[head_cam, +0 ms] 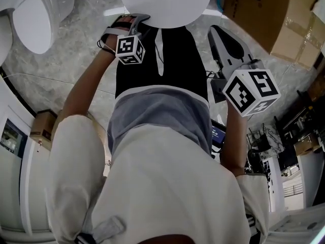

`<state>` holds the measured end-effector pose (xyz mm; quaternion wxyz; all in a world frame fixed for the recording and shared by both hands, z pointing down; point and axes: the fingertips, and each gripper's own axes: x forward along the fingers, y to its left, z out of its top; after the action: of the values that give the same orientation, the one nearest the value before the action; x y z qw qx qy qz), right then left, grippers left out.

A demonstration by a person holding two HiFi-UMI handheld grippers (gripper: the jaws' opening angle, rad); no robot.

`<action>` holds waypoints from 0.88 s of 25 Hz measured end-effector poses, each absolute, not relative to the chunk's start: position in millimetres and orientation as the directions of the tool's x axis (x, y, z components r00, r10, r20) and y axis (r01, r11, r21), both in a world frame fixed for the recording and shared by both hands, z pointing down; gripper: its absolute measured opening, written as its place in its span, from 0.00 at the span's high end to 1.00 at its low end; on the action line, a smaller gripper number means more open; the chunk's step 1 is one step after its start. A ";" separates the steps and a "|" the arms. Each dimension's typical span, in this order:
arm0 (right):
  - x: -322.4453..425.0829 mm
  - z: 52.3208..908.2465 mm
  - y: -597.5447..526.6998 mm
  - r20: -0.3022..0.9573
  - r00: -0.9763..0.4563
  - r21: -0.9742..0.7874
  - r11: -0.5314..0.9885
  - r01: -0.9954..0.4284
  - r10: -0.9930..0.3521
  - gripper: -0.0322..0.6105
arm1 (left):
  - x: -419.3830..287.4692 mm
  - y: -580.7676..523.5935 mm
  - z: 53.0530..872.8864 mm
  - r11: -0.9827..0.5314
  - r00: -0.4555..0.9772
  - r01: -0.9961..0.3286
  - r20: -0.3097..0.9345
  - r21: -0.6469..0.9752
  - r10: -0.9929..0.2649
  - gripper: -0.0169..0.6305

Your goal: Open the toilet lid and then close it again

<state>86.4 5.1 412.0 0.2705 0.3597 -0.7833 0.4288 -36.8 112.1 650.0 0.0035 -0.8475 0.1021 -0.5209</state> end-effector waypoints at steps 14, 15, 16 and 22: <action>75.9 458.3 36.1 0.765 -0.588 -0.504 0.324 -0.801 -0.263 0.93 | -38.1 124.6 706.0 -0.993 0.418 -0.097 0.902 -0.072 -0.106 0.72; 74.9 461.3 38.4 0.767 -0.587 -0.505 0.321 -0.802 -0.260 0.93 | -38.5 125.8 710.3 -0.993 0.415 -0.091 0.904 -0.072 -0.104 0.73; 73.9 463.8 39.9 0.768 -0.586 -0.505 0.319 -0.802 -0.257 0.93 | -38.6 126.8 714.8 -0.993 0.408 -0.086 0.907 -0.075 -0.104 0.73; 69.0 478.4 45.7 0.775 -0.591 -0.518 0.310 -0.797 -0.225 0.93 | -36.0 128.1 742.8 -0.991 0.362 -0.104 0.925 -0.080 -0.112 0.73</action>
<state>69.0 45.7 478.4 0.2986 0.3398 -0.7523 0.4790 -36.0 128.1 742.8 0.0036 -0.8253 0.0656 -0.5608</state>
